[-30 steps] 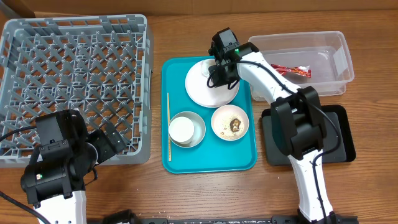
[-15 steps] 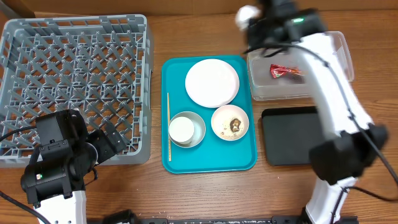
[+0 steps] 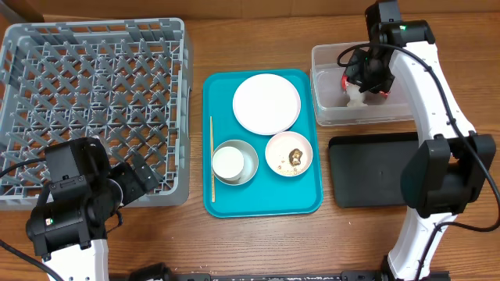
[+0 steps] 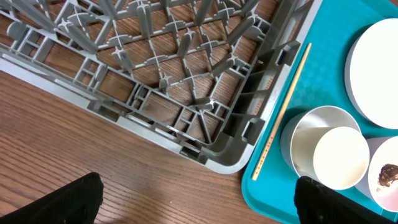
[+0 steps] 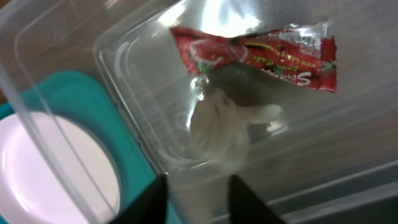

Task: Sort waste into correct bins and load items into the dishwasher
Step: 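Drop the white tissue into the clear bin with the right gripper, then grasp the rim of the small white bowl with the right gripper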

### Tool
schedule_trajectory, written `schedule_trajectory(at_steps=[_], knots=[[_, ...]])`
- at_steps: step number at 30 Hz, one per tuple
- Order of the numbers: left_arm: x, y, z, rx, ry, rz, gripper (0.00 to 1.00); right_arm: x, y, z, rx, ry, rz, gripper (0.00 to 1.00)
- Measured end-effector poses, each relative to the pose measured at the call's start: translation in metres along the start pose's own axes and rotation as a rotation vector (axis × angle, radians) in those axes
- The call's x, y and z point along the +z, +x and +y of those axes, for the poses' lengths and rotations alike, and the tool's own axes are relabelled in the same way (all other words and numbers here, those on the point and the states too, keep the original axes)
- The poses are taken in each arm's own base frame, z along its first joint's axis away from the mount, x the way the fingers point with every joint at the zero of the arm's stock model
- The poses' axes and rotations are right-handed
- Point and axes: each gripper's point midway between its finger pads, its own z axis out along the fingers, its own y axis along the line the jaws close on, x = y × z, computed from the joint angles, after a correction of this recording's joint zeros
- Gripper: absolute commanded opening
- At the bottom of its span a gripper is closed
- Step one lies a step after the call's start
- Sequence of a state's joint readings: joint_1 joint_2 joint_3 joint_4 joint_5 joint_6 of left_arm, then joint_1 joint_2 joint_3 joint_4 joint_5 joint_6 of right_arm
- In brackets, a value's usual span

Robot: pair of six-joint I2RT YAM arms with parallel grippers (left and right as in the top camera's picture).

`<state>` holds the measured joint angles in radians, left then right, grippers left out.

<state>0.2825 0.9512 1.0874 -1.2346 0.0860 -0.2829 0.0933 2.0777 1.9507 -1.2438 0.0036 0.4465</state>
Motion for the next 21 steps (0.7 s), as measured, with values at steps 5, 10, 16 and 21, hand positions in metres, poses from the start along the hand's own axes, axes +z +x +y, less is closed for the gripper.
schedule_trajectory(at_steps=[5, 10, 16, 21], knots=[[0.000, 0.000, 0.000, 0.000, 0.000, 0.000, 1.00, -0.042, -0.006, 0.005, -0.042, -0.049, -0.083, 0.68], [0.000, 0.000, 0.000, 0.000, 0.000, 0.000, 1.00, -0.112, 0.012, -0.001, -0.070, -0.093, -0.143, 0.68], [0.000, 0.000, 0.000, 0.000, 0.000, 0.000, 1.00, -0.149, 0.058, -0.004, -0.166, -0.156, -0.052, 0.67], [0.000, 0.000, 0.000, 0.000, 0.000, -0.001, 1.00, -0.127, 0.093, 0.011, -0.278, -0.187, 0.020, 0.68]])
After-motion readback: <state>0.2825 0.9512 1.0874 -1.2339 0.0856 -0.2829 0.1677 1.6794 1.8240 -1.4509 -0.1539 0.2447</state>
